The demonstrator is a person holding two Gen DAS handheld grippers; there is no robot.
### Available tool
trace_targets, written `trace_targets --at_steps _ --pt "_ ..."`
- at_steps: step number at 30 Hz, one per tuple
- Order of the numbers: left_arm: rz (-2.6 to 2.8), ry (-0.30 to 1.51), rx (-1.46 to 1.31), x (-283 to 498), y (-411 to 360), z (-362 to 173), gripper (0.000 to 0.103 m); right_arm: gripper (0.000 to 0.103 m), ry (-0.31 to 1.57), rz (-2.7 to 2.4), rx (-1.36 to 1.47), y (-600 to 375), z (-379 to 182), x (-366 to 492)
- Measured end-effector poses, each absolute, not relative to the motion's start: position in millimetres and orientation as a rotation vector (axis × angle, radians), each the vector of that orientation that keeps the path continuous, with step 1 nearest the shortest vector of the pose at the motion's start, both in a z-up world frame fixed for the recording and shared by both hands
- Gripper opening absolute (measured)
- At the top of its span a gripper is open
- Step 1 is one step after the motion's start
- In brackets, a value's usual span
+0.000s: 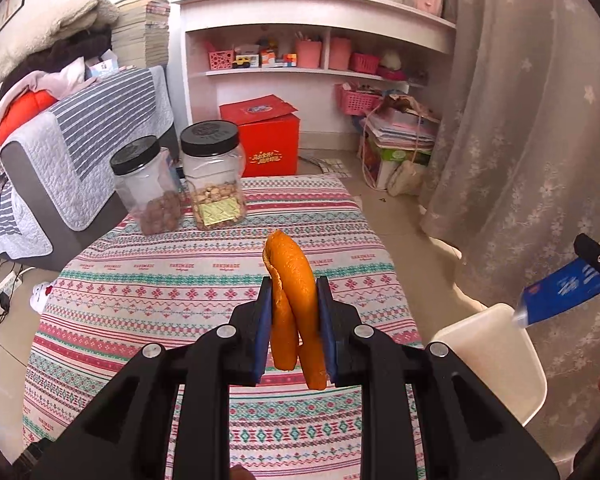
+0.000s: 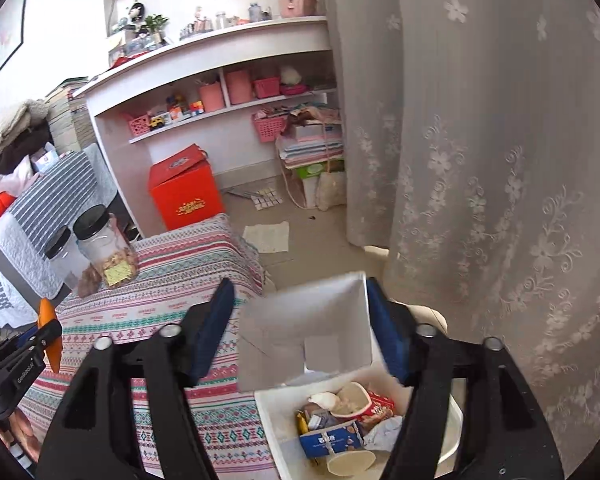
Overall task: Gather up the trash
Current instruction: 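Drop the blue box into the white bin with the right tool while the left tool carries the carrots, then open the left tool over the white bin to release the carrot pieces, then withdraw both open tools from the white bin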
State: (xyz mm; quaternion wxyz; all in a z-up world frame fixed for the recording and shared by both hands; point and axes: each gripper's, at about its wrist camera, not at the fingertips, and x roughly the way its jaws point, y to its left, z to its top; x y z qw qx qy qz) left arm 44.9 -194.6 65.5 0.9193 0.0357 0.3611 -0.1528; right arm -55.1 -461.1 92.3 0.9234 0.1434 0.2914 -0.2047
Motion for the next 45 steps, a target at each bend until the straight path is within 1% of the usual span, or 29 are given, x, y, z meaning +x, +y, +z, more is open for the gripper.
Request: trace_targets --at_steps 2,4,5,8,20,22,24,26,31,36,42,45 --pt "-0.344 0.748 0.077 39.4 -211.5 65.7 0.022 0.082 0.584 -0.445 0.314 -473.6 93.7 -66.9" --pt "-0.377 0.752 0.083 32.7 -230.6 66.9 0.022 0.088 0.565 -0.479 0.325 -483.9 96.7 -78.0" --pt "-0.393 0.752 0.087 29.2 -240.4 68.1 0.022 0.093 0.554 -0.503 0.329 -489.4 97.9 -84.4" --pt "-0.442 0.750 0.096 18.5 -269.9 73.0 0.022 0.096 0.542 -0.570 0.326 -504.1 99.3 -98.9" --pt "-0.633 0.764 0.148 -27.3 -378.9 79.6 0.026 0.096 0.531 -0.797 0.352 -568.9 99.5 -150.9" --pt "-0.662 0.772 0.160 -34.6 -393.0 78.4 0.032 0.096 0.523 -0.816 0.363 -576.0 100.3 -156.8" --pt "-0.678 0.765 0.178 -43.8 -403.1 78.6 0.051 0.096 0.515 -0.832 0.372 -581.2 101.4 -162.4" --pt "-0.686 0.749 0.193 -52.1 -410.0 80.0 0.059 0.096 0.512 -0.846 0.381 -585.4 101.7 -167.7" --pt "-0.687 0.722 0.230 -64.8 -417.3 82.8 0.071 0.096 0.494 -0.866 0.386 -586.3 104.5 -175.2" --pt "-0.619 0.651 0.262 -71.4 -406.1 90.4 0.087 0.096 0.463 -0.863 0.349 -574.6 112.2 -171.8" --pt "-0.533 0.572 0.278 -71.8 -377.3 102.8 0.095 0.096 0.393 -0.837 0.267 -539.5 123.4 -168.5" --pt "-0.497 0.554 0.273 -67.6 -357.2 107.4 0.096 0.096 0.352 -0.843 0.224 -515.0 127.2 -174.0"
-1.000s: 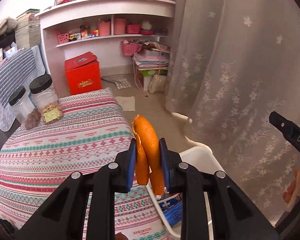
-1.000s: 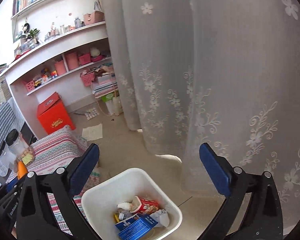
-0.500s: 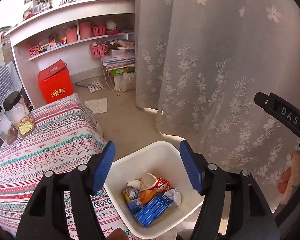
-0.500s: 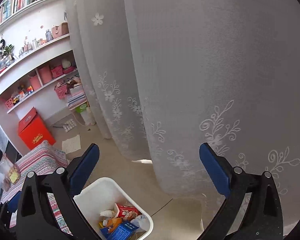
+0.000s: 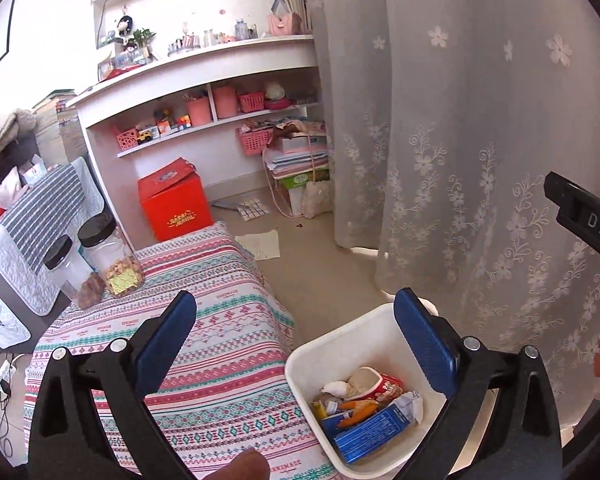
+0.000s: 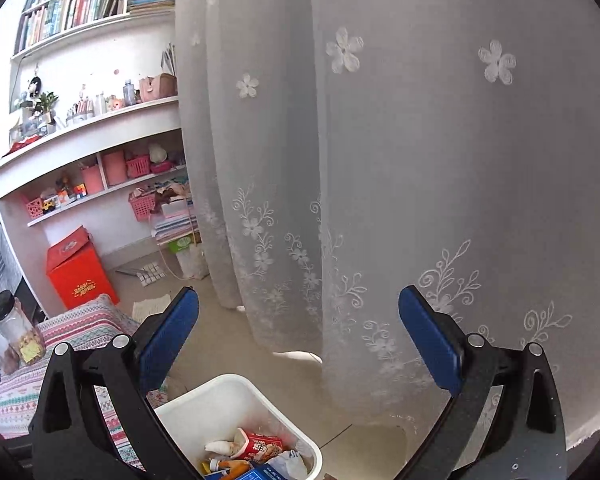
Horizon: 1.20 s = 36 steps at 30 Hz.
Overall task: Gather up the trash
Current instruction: 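Withdraw both open tools from the white bin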
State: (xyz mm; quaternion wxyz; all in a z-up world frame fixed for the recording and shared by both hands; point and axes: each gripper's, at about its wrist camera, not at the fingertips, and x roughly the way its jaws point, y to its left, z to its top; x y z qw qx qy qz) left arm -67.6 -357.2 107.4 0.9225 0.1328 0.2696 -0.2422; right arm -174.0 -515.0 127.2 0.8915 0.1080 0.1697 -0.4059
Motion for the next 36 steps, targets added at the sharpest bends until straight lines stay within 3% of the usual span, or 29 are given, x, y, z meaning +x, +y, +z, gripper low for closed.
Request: trace_targets --at_steps 20,36 --pt "-0.321 0.551 0.201 -62.9 -229.3 110.9 0.096 0.096 0.381 -0.680 0.235 -397.8 96.5 -165.0" --pt "-0.295 0.605 0.122 -71.8 -181.3 105.0 0.096 0.096 0.421 -0.626 0.163 -350.1 82.1 -160.2"
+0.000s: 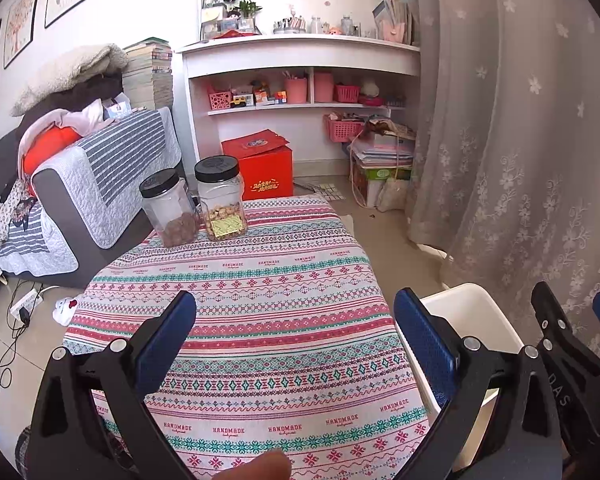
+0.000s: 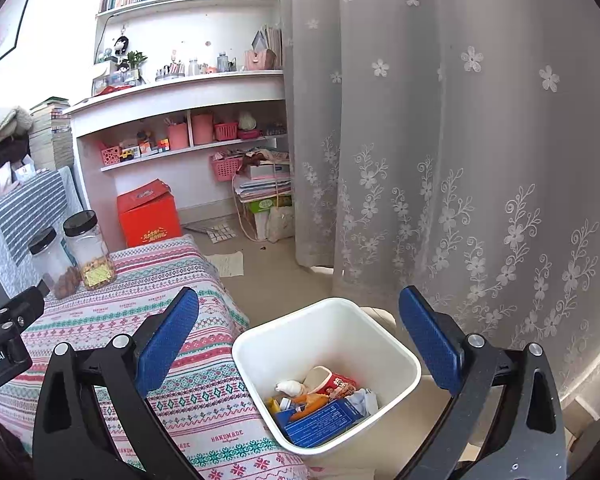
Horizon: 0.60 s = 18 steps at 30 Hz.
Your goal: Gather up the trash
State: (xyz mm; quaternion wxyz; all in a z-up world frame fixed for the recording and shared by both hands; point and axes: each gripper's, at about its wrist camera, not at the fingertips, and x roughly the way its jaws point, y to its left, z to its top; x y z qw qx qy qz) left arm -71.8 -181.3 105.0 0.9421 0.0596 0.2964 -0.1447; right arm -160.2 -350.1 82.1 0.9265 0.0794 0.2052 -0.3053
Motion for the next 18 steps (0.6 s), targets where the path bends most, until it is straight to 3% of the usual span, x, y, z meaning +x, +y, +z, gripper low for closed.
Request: trace_targets --at_steps 18 --pt "-0.276 0.626 0.106 -74.3 -174.3 97.5 0.096 0.096 0.418 -0.607 0.169 -347.6 80.5 -164.4"
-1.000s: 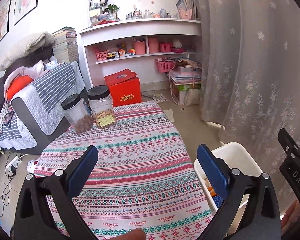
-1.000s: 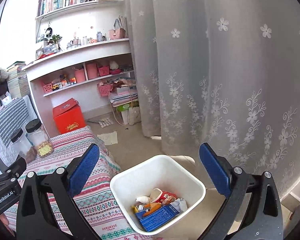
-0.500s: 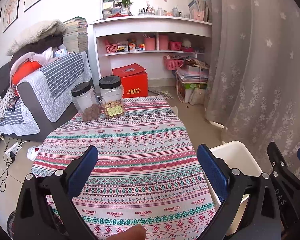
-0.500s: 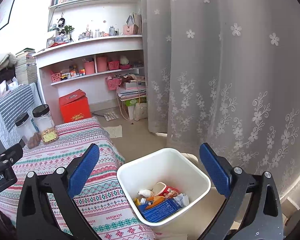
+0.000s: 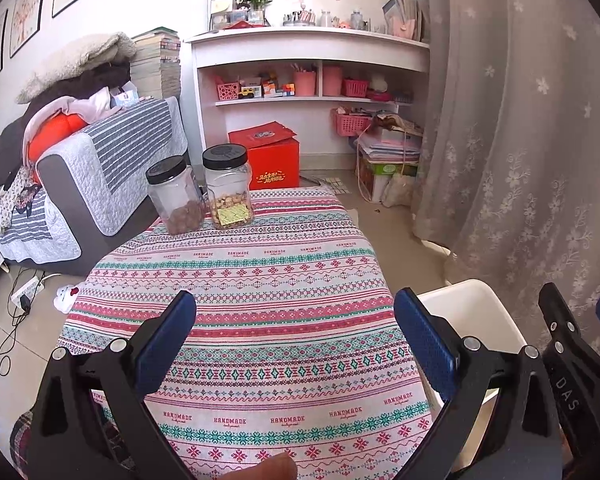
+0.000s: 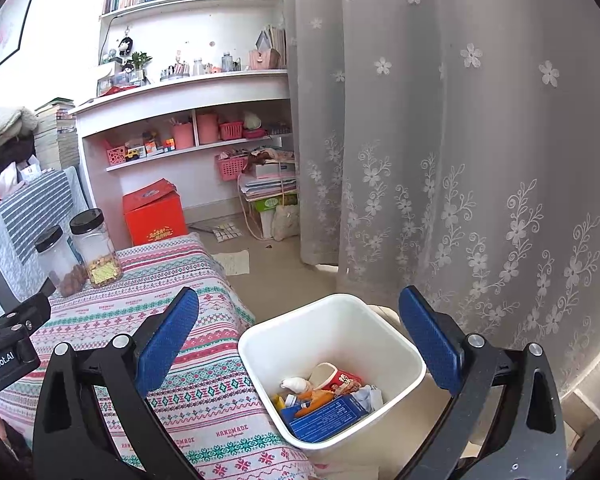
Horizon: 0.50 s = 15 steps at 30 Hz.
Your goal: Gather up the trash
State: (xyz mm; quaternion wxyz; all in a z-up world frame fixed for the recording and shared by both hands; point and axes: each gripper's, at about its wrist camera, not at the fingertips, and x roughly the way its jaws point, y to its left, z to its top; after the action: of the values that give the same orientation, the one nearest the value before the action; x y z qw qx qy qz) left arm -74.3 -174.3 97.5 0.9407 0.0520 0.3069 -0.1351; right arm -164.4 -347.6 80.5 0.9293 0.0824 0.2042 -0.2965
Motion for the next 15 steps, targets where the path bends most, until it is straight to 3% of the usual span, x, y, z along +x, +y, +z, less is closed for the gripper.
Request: trace_targets --at_steps 15 --pt "-0.268 0.616 0.076 -75.6 -166.4 101.6 0.096 0.096 0.396 -0.595 0.163 -346.7 84.5 -164.2"
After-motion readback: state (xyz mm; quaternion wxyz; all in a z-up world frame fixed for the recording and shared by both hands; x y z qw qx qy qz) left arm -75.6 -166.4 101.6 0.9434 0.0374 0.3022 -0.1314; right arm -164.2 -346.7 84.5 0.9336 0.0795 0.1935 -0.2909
